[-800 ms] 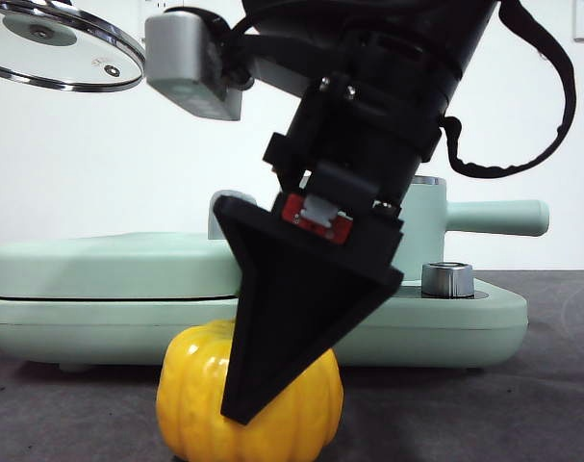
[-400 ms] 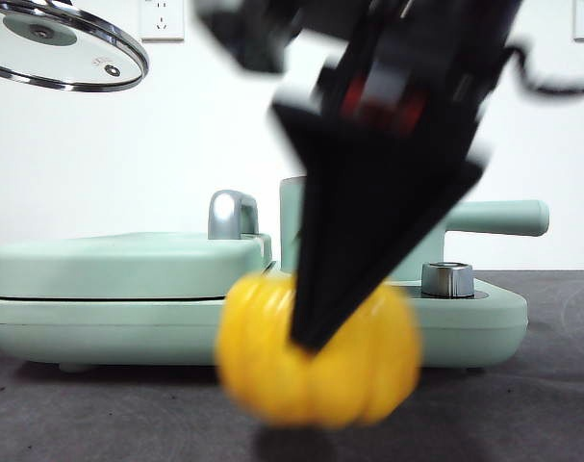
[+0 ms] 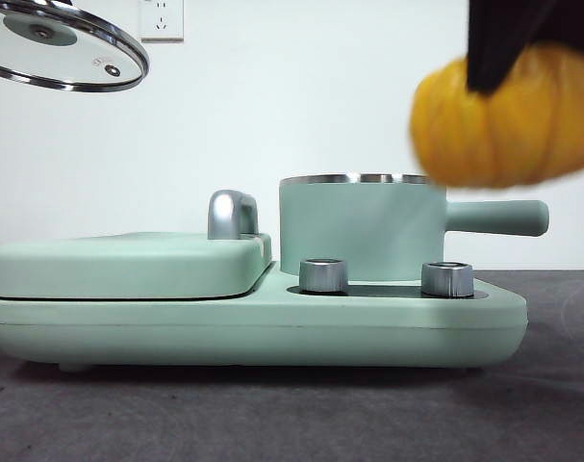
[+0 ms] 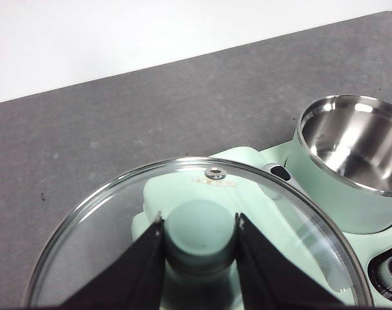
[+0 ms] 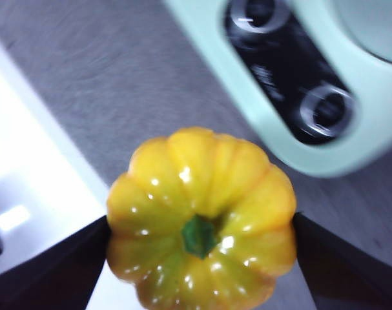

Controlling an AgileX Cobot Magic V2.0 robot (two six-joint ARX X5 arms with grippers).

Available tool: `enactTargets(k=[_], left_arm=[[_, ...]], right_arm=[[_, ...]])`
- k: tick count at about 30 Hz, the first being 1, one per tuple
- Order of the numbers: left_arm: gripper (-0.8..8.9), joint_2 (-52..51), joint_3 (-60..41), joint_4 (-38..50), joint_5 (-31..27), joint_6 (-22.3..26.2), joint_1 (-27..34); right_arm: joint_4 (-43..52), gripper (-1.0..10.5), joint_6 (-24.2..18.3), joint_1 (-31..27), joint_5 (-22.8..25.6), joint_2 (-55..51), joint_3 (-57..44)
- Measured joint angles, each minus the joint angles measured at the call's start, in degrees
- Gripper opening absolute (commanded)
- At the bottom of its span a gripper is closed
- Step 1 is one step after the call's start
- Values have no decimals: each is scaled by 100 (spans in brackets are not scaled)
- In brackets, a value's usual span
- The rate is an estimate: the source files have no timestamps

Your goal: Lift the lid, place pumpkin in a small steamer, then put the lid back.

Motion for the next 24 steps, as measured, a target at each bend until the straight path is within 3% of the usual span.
enactTargets(k=[3, 12, 24], left_arm=[[15, 0, 0, 2, -2, 0, 2], [15, 0, 0, 2, -2, -2, 0], [15, 0, 0, 2, -2, -31, 2]], right_arm=[[-409, 418, 87, -380, 22, 101, 570], [-356, 418, -94, -1185, 254, 1084, 2153], [330, 418, -352, -1547, 251, 3086, 3635]])
